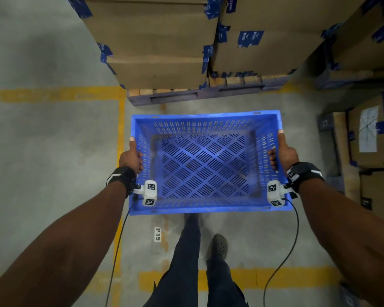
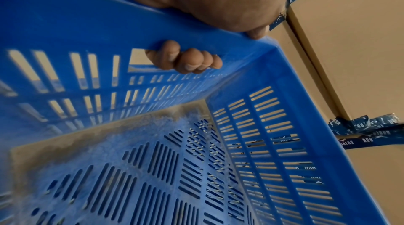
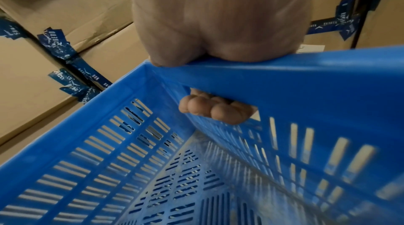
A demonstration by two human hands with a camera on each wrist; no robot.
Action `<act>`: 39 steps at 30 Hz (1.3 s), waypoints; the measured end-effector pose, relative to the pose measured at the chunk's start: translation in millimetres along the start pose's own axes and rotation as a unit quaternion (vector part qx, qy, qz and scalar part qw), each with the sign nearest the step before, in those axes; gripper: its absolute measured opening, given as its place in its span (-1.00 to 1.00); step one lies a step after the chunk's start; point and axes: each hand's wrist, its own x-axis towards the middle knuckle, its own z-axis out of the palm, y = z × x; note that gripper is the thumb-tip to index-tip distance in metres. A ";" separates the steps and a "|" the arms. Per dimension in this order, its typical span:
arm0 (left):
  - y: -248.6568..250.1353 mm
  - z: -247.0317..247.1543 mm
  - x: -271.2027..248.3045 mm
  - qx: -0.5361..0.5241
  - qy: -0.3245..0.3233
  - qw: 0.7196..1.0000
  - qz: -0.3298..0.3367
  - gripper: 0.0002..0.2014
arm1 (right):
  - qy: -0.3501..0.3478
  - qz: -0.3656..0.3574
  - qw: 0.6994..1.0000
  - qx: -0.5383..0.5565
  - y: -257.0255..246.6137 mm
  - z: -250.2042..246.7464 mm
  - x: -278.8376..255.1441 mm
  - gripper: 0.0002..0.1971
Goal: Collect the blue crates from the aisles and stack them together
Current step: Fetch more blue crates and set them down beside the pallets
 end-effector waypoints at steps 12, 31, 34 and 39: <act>3.7 -22.9 -23.6 0.247 0.032 0.960 0.127 -0.41 | 0.008 -0.083 0.978 -0.193 -11.3 -24.8 -9.6 -0.19; 32.0 -80.0 -225.6 0.291 0.194 0.855 0.384 -0.30 | -0.099 -0.448 0.851 -0.256 -77.0 12.0 -220.5 -0.25; 15.0 -92.6 -258.7 0.238 0.230 0.879 0.343 -0.29 | -0.164 -0.472 0.828 -0.255 -85.4 28.7 -249.9 -0.28; -32.0 -122.3 -313.8 0.153 0.311 0.899 0.268 -0.28 | -0.281 -0.511 0.765 -0.273 -90.3 60.5 -292.3 -0.30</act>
